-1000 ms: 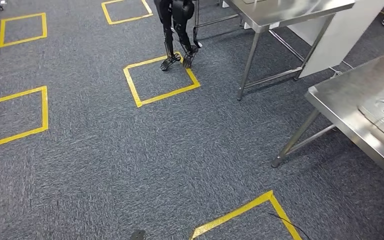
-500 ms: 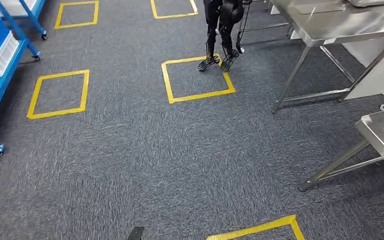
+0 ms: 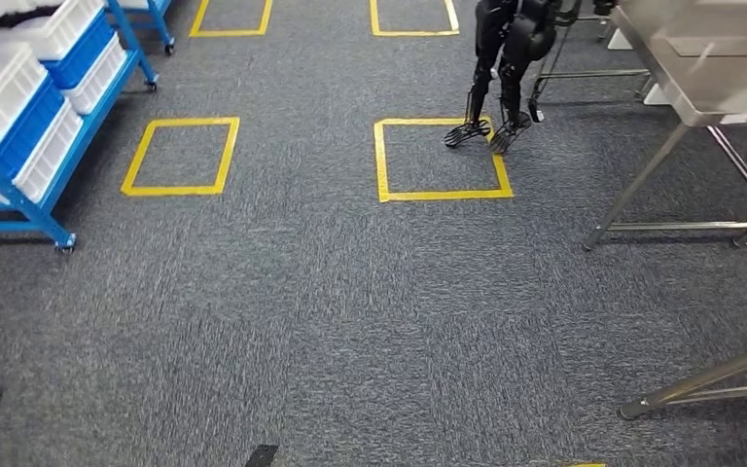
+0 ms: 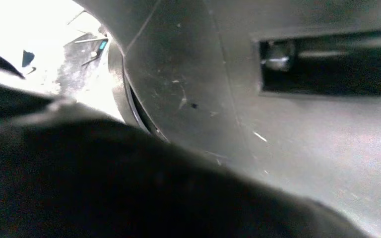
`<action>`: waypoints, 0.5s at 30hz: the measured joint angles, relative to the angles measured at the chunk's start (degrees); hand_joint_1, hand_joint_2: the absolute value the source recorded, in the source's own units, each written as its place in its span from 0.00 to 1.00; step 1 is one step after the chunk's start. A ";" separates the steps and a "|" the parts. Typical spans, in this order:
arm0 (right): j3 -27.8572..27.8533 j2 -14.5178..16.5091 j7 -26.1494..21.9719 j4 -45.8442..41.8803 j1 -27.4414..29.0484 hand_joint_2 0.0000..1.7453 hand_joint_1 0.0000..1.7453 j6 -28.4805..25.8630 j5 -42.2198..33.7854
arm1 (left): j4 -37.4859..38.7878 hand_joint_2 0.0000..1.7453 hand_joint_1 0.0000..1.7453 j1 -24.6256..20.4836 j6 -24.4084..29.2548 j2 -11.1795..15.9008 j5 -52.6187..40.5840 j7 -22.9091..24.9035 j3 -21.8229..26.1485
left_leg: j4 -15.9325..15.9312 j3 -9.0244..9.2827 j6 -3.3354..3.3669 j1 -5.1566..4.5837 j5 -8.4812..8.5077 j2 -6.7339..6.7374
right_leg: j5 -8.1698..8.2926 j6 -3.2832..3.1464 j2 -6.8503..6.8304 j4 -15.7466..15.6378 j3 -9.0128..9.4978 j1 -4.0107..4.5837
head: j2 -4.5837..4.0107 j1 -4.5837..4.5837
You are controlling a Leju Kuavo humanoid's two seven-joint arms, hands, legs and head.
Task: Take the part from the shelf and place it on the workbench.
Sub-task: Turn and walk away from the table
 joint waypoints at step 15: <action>-3.91 -2.13 3.68 0.36 0.92 0.00 0.00 -3.92 -10.56 | 0.01 0.00 0.00 -1.63 -4.63 -0.66 -11.48 8.27 -8.81 | 0.15 -0.13 1.15 0.23 0.15 -10.63 | 1.32 0.02 10.34 1.20 -2.87 -0.29 | 0.00 0.87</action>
